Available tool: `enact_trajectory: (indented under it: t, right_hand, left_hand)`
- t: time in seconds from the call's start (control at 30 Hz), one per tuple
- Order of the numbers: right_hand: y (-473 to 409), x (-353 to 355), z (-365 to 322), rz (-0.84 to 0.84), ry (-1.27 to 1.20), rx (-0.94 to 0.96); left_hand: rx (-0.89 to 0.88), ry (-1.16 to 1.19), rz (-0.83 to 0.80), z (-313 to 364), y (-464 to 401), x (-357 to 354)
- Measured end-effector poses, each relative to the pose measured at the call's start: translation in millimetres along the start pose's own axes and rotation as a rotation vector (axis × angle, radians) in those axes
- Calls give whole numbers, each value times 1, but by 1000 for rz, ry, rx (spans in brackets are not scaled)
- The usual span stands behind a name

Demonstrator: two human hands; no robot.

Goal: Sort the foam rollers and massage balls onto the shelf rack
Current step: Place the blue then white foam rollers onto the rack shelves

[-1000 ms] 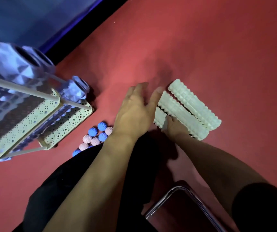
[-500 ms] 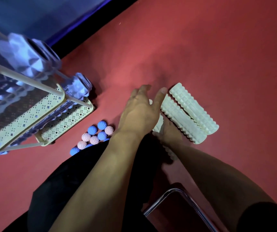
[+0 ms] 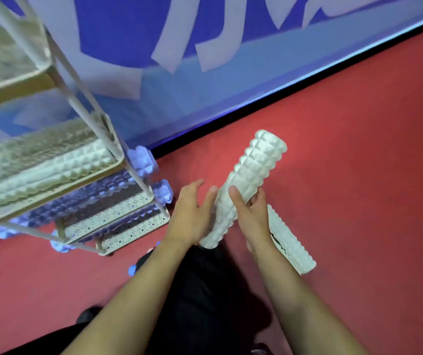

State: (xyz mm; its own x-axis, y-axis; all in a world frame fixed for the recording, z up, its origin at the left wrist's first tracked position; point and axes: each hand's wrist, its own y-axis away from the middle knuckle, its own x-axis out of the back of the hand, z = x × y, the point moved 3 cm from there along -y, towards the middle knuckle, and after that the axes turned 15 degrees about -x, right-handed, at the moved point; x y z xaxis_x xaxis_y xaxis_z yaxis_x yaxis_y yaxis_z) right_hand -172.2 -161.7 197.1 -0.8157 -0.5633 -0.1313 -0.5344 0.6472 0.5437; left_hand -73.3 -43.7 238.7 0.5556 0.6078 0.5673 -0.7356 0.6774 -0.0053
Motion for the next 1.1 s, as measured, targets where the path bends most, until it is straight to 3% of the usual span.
enact_trajectory:
  t: [0.23, 0.43, 0.53, 0.67, 0.83, 0.97, 1.03, 1.1]
  right_hand:
    - [86, -91, -60, -261, -223, 69]
    - [145, -165, -71, -434, -315, -57]
    - [167, -198, -68, -506, -314, -143]
    - [188, -233, -61, -593, -223, -172]
    - [200, -253, -58, -648, 1, -160]
    - [211, -250, -80, -618, 705, -35]
    - [212, -251, -98, -550, 928, 140]
    - [214, -258, -121, -407, 1026, 467]
  left_hand:
    - [-64, -113, 156, 38, 42, 116]
    - [-229, -559, 92, 55, 90, 215]
    - [-173, -699, 64, 48, 112, 261]
    - [-60, -649, 17, 37, 131, 301]
    - [-9, -554, 30, 21, 147, 327]
    - [-68, -809, 56, 10, 156, 353]
    - [-81, -886, 49, 3, 156, 367]
    - [-96, -982, 17, -4, 154, 377]
